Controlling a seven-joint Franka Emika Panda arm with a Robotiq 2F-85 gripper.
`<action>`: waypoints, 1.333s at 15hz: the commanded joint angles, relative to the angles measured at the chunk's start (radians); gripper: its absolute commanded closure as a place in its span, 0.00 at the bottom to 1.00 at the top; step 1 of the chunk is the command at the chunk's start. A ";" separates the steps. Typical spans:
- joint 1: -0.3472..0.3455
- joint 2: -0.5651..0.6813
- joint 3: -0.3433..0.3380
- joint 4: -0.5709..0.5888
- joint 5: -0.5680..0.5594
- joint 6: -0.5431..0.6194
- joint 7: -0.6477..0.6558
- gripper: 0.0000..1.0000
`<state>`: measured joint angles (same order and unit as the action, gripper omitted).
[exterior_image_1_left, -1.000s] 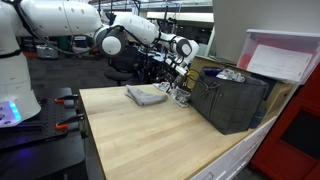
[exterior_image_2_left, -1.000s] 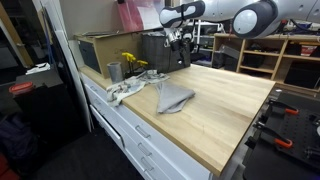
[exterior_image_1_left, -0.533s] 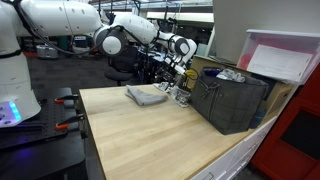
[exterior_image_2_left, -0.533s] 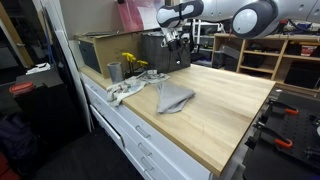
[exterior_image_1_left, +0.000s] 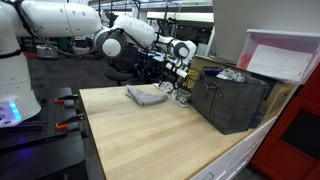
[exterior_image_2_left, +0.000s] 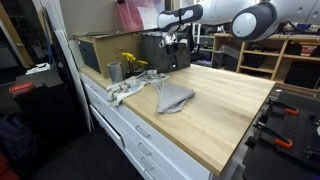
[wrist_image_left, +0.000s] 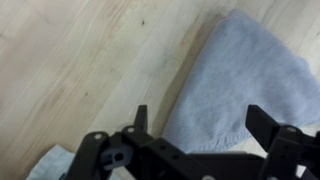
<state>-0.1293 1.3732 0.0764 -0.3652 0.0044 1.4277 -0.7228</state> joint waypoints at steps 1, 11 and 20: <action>0.031 0.037 -0.016 0.000 -0.012 0.232 -0.019 0.00; 0.055 0.117 0.062 -0.055 0.025 0.444 -0.139 0.00; 0.048 0.118 0.073 -0.085 0.072 0.431 -0.238 0.34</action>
<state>-0.0723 1.4912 0.1257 -0.4290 0.0413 1.8482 -0.9044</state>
